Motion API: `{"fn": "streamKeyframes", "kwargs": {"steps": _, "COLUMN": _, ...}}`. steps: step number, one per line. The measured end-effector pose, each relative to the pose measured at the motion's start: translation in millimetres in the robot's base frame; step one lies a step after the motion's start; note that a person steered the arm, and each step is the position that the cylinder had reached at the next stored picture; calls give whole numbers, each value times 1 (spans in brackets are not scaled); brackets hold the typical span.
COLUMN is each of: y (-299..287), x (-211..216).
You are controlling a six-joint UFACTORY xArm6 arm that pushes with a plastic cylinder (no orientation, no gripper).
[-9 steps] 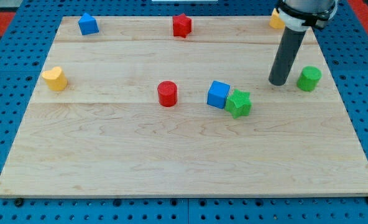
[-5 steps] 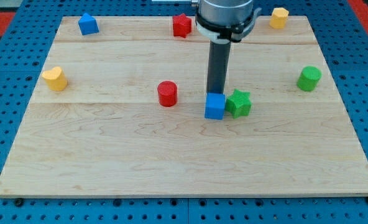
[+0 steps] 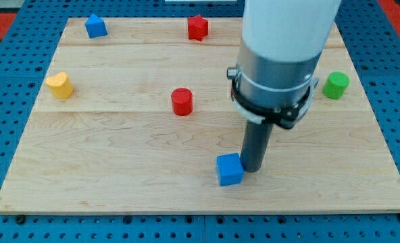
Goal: Move the blue cube towards the bottom left
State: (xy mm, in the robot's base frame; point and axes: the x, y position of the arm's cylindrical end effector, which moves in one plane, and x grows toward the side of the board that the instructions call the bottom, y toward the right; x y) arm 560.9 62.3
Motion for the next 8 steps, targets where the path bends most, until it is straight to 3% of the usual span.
{"fn": "streamKeyframes", "kwargs": {"steps": 1, "y": -26, "x": 20}}
{"fn": "streamKeyframes", "kwargs": {"steps": 4, "y": -223, "x": 23}}
{"fn": "streamKeyframes", "kwargs": {"steps": 6, "y": -257, "x": 23}}
{"fn": "streamKeyframes", "kwargs": {"steps": 8, "y": -252, "x": -22}}
